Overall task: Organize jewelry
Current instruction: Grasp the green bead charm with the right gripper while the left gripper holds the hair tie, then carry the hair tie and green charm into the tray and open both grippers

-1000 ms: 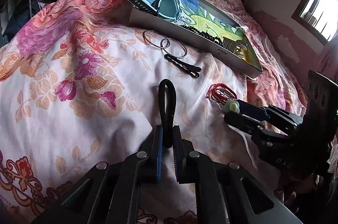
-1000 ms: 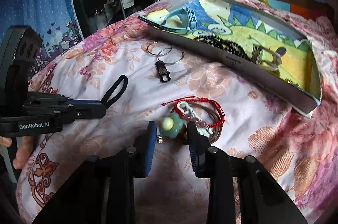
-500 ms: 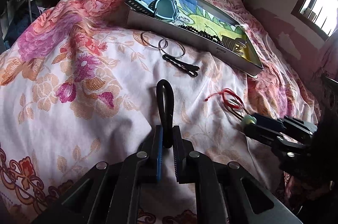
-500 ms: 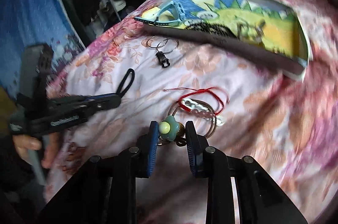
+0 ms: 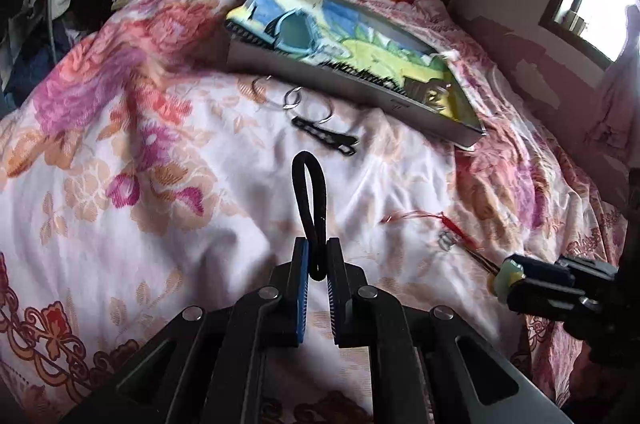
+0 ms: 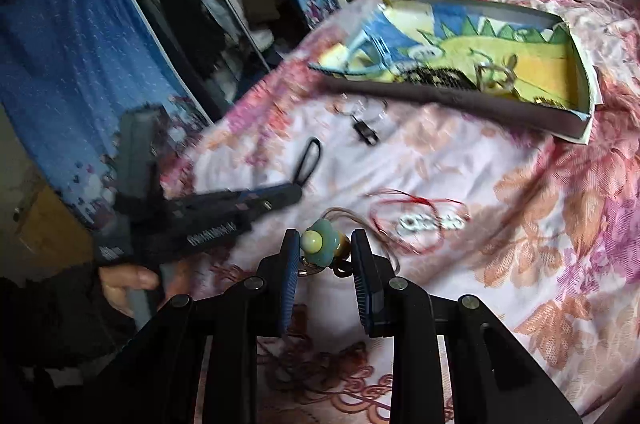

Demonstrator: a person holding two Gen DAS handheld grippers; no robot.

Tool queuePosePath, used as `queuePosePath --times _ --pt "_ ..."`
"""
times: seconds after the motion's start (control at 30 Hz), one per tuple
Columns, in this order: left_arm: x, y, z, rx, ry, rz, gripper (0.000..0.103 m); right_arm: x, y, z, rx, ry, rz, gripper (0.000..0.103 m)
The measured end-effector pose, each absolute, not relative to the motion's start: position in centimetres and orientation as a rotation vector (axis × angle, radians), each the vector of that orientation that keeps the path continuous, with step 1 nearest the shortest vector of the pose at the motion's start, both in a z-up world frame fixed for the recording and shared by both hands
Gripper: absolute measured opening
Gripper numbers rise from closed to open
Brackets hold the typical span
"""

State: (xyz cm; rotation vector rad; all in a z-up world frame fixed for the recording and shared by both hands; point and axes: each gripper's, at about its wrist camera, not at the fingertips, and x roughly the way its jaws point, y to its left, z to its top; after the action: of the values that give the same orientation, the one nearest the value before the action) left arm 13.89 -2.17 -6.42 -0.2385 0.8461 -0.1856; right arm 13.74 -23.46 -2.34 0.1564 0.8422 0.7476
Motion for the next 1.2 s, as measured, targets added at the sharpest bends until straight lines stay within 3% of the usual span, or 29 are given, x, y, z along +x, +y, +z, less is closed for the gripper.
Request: queuePosePath --times 0.4,0.6,0.87,1.2 --pt "13.5 -2.7 -5.3 -0.213 0.797 -0.21 0.008 14.7 -25.8 -0.2 0.18 0.673 0.64 0.023" --pt "14.4 -2.9 -2.4 -0.196 0.662 -0.247 0.008 17.0 -26.1 1.0 0.114 0.566 0.519 0.023" --pt "21.7 -3.6 0.8 -0.198 0.529 -0.244 0.008 23.8 -27.2 1.0 0.077 0.487 0.384 0.023" --pt "29.8 -5.4 -1.1 -0.19 0.599 -0.281 0.009 29.6 -28.2 -1.6 0.086 0.514 0.258 0.023"
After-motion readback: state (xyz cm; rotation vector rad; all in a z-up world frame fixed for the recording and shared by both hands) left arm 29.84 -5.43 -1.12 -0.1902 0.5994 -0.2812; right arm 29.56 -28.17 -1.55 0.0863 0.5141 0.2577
